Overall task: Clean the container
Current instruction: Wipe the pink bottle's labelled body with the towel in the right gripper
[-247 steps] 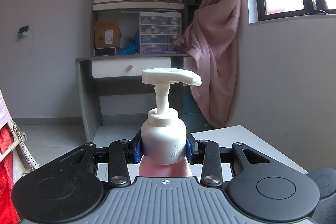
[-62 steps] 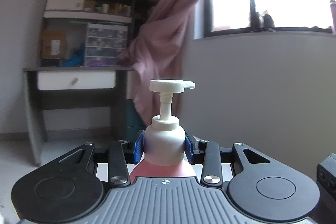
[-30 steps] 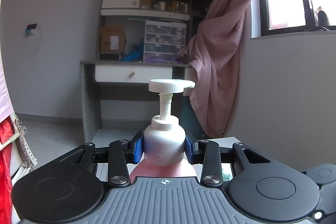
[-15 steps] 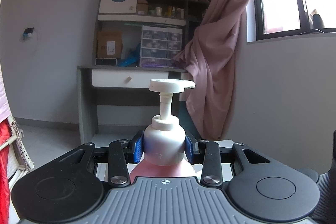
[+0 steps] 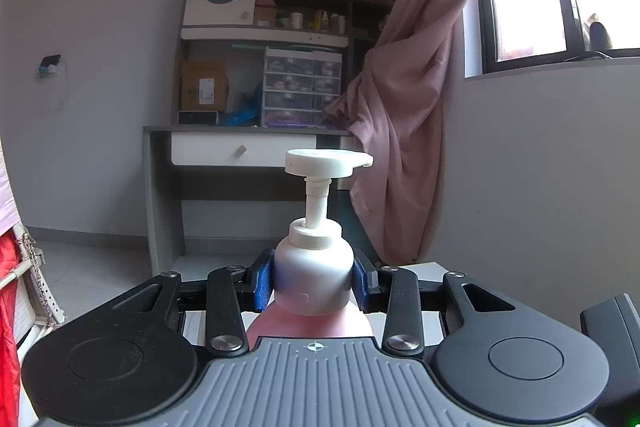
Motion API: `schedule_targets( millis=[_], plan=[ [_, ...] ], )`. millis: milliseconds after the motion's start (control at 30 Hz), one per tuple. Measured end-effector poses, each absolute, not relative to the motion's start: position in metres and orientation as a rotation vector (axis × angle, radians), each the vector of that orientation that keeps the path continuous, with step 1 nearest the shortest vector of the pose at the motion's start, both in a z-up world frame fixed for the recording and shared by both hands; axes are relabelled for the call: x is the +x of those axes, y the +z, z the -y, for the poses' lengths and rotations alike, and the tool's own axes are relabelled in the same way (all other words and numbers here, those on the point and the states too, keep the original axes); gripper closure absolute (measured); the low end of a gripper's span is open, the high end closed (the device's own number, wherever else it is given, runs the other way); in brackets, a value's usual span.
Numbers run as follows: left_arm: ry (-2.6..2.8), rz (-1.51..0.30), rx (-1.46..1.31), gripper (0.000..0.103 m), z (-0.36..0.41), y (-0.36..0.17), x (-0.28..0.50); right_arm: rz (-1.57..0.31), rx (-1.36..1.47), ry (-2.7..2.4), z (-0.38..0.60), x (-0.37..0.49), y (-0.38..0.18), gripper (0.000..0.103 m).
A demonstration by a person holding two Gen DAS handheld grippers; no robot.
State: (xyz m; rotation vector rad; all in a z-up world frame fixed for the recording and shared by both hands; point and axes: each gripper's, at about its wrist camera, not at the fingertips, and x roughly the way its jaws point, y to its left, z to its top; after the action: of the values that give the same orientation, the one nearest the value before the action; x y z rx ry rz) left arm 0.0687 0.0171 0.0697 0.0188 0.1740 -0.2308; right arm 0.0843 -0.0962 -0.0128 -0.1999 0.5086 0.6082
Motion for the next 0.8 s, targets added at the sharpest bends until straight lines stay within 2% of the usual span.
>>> schedule_targets(
  millis=[500,800],
  plan=[
    [-0.275,-0.188,0.016,0.064,-0.021,0.071,0.069,-0.361,-0.2,0.556,0.088,0.047,0.033,0.075],
    [-0.294,-0.19,0.024,0.064,-0.019,0.07,0.067,-0.37,-0.206,0.516,0.08,0.037,0.028,0.076]
  ],
)
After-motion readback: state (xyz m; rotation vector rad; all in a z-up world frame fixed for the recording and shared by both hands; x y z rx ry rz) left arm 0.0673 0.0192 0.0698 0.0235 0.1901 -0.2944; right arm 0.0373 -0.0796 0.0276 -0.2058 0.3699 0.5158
